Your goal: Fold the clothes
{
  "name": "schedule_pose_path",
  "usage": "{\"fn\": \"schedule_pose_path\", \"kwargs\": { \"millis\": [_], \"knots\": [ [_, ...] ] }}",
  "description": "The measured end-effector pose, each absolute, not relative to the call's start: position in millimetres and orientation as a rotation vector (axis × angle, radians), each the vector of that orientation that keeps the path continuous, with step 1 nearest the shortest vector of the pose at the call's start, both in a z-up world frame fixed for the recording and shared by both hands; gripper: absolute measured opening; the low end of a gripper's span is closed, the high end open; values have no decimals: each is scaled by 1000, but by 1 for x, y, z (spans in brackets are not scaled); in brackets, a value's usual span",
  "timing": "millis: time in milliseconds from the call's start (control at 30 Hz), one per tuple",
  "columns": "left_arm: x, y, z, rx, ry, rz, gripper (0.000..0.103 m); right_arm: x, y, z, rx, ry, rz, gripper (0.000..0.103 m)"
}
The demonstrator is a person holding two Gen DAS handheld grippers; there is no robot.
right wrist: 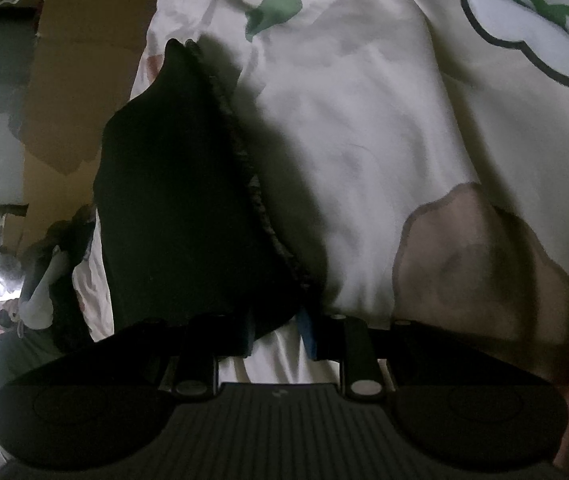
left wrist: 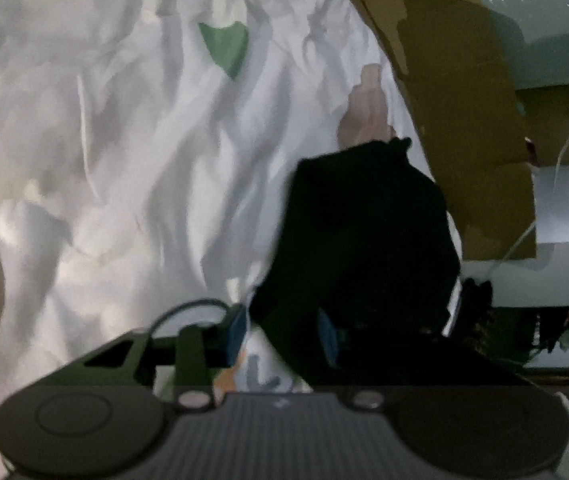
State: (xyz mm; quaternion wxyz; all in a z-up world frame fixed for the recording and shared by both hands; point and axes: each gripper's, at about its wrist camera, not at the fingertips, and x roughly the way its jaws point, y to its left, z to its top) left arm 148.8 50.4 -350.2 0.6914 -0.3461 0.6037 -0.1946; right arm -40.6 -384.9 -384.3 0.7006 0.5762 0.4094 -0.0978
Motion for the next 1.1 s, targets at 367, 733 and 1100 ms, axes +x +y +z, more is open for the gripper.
{"fn": "schedule_pose_path", "kwargs": {
  "millis": [367,733,1100],
  "knots": [
    [145,38,-338,-791,1359,-462,45,-46,-397,-389,1268,921,-199,27],
    [144,42,-367,-781,1334,-419,43,-61,-401,-396,1339,876,-217,26],
    [153,49,-374,-801,1284,-502,40,-63,-402,-394,1367,872,-233,27]
  ]
}}
